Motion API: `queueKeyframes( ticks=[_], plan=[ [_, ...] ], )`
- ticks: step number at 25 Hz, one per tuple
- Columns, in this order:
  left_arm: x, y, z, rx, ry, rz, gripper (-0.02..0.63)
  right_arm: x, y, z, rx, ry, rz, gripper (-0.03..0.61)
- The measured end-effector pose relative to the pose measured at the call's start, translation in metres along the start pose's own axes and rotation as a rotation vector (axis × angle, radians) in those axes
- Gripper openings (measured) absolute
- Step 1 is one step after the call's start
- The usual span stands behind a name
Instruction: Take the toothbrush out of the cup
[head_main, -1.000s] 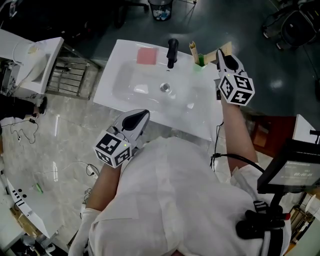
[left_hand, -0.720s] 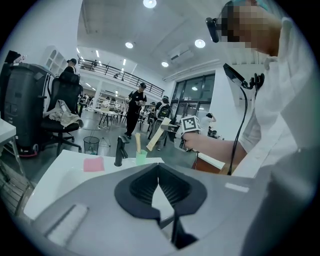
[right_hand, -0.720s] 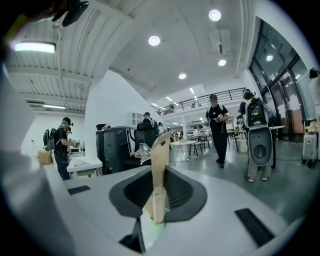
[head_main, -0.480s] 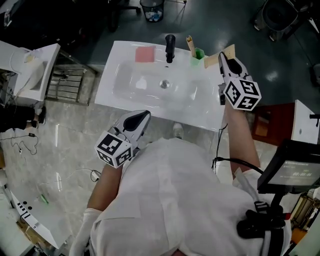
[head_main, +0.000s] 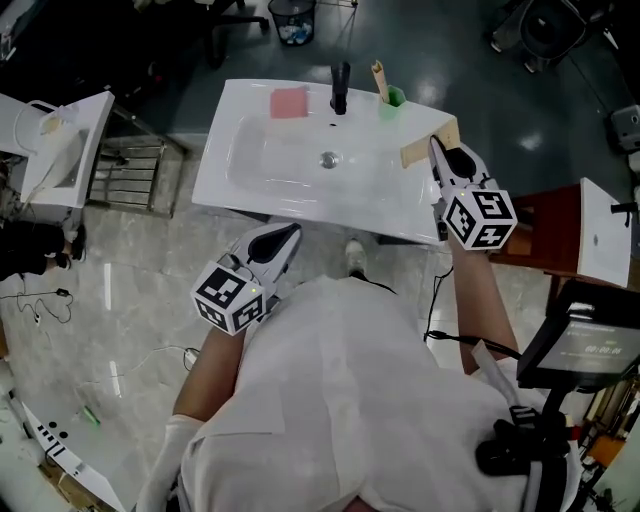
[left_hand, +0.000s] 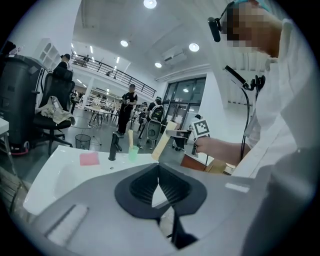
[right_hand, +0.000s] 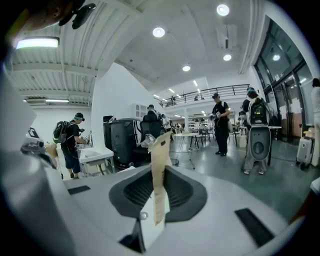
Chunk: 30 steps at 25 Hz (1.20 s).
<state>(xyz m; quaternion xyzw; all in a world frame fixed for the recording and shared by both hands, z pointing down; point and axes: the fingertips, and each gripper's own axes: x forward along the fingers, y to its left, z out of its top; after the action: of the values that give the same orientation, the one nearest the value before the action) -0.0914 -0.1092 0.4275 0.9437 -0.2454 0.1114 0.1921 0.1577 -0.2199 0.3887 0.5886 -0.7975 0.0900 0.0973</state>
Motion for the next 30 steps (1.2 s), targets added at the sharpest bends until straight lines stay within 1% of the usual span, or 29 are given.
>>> queueKeyframes(
  ticks=[9,17,23,26,30],
  plan=[
    [-0.026,-0.008,-0.017,0.007,0.012,-0.069,0.008,-0.042,0.054,-0.037,0.01,0.067,-0.003,0.051],
    [-0.053,-0.015,-0.04,0.006,0.035,-0.131,0.008,-0.077,0.088,-0.056,0.002,0.107,-0.048,0.049],
    [-0.052,-0.028,-0.067,0.011,0.081,-0.196,0.006,-0.118,0.091,-0.076,0.024,0.141,-0.125,0.049],
    [-0.039,-0.034,-0.064,0.008,0.104,-0.216,0.006,-0.134,0.078,-0.079,0.033,0.159,-0.15,0.049],
    [-0.015,-0.045,-0.06,0.018,0.109,-0.226,0.008,-0.145,0.055,-0.081,0.034,0.155,-0.163,0.049]
  ],
)
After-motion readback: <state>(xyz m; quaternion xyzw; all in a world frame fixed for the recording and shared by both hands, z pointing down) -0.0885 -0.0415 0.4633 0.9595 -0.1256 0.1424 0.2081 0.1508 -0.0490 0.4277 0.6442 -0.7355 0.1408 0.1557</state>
